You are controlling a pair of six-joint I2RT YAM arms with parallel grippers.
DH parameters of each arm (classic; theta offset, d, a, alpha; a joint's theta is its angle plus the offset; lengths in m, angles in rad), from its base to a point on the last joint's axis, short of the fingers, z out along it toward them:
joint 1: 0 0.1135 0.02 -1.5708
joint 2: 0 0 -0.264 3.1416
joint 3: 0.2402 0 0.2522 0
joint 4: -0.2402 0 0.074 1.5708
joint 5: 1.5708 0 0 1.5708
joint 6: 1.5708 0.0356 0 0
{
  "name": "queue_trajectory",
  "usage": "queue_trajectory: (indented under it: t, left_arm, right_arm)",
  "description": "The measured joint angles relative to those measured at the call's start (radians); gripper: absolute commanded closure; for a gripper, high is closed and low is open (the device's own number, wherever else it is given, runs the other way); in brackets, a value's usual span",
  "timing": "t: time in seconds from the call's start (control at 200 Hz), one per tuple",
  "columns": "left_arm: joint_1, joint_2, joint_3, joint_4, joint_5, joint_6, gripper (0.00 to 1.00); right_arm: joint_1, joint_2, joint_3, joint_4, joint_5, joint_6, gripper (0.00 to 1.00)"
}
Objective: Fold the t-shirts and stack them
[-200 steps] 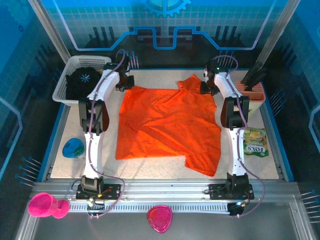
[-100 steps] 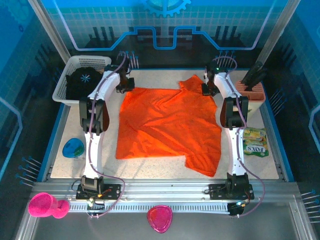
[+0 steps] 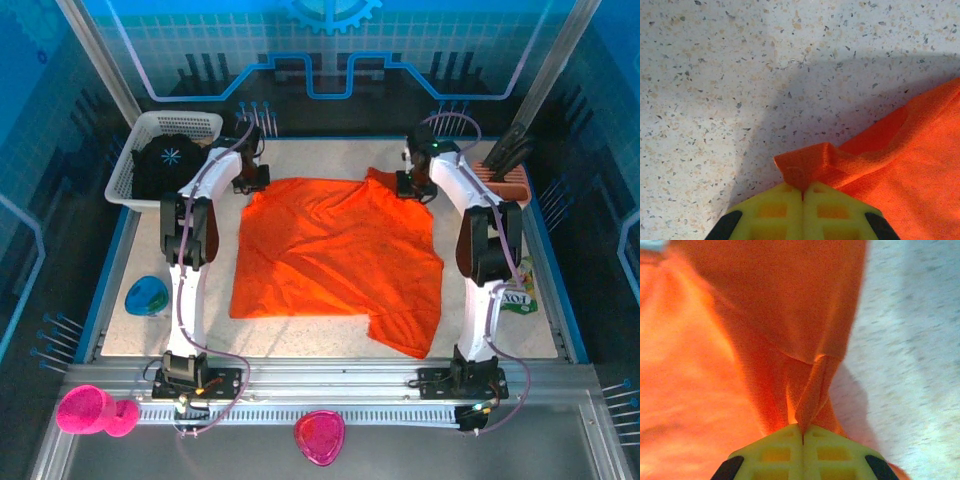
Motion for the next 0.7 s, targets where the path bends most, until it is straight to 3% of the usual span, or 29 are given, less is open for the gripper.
queue_trajectory:
  t: [0.145,0.355,0.62,0.64,0.701]
  left_arm:
    - [0.0,0.0,-0.006,0.012,0.0,0.0,1.0]
    - [0.0,0.0,-0.016,0.017,0.0,0.0,1.0]
    - [0.0,0.0,-0.029,0.028,0.0,0.0,1.0]
    - [0.0,0.0,-0.031,0.028,0.0,0.0,1.0]
    - [0.0,0.0,-0.033,0.028,0.0,0.0,1.0]
  right_arm:
    - [0.108,-0.034,-0.167,0.087,-0.037,0.081,0.97]
    - [0.201,-0.006,-0.223,0.091,-0.06,0.155,0.62]
    - [0.152,-0.064,-0.158,0.035,0.023,0.191,0.46]
    - [0.137,-0.073,-0.155,0.034,0.023,0.197,0.39]
    - [0.094,-0.092,-0.151,0.035,0.02,0.217,0.33]
